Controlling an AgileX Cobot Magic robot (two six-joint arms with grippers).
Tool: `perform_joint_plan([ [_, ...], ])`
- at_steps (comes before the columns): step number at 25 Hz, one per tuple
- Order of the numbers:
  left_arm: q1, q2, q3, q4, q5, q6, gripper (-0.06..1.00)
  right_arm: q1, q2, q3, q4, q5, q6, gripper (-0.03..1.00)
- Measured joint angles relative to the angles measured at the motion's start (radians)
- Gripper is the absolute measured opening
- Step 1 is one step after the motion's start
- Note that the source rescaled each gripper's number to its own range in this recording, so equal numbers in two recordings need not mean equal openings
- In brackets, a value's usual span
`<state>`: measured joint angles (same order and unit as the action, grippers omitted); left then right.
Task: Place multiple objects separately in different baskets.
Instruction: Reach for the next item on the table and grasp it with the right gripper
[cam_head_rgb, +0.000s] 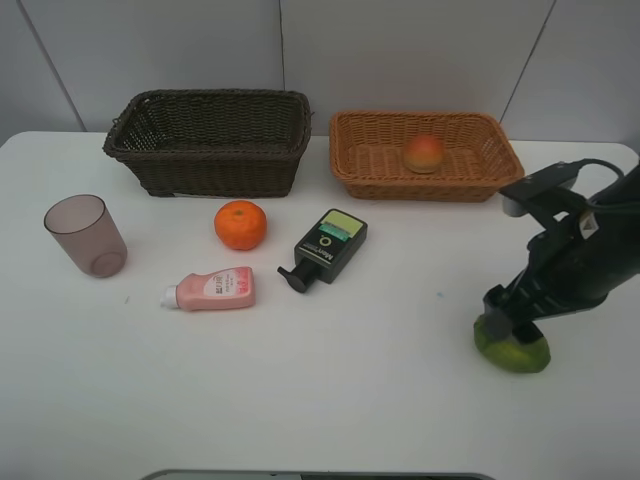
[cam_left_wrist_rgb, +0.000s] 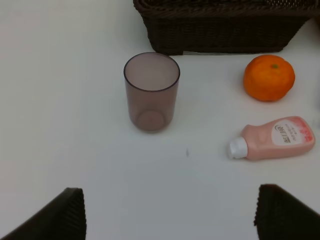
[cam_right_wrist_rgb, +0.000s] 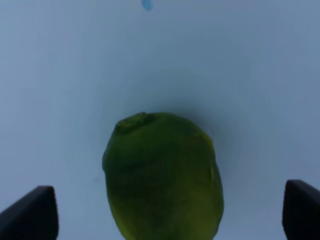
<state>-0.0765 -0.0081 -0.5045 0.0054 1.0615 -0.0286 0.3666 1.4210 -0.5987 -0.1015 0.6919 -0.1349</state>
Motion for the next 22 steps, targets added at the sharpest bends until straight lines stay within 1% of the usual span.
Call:
perform_joint_plan([
  [4, 0.000, 0.000, 0.000, 0.000, 0.000, 0.000, 0.81, -0.001, 0.056, 0.000, 0.001, -0.006, -0.030, 1.00],
  [8, 0.000, 0.000, 0.000, 0.000, 0.000, 0.000, 0.81, -0.024, 0.109, 0.000, 0.000, -0.024, -0.033, 1.00],
  [13, 0.000, 0.000, 0.000, 0.000, 0.000, 0.000, 0.81, -0.029, 0.146, 0.001, -0.002, -0.051, -0.034, 1.00],
  [22, 0.000, 0.000, 0.000, 0.000, 0.000, 0.000, 0.81, -0.029, 0.168, 0.087, 0.000, -0.193, -0.036, 1.00],
])
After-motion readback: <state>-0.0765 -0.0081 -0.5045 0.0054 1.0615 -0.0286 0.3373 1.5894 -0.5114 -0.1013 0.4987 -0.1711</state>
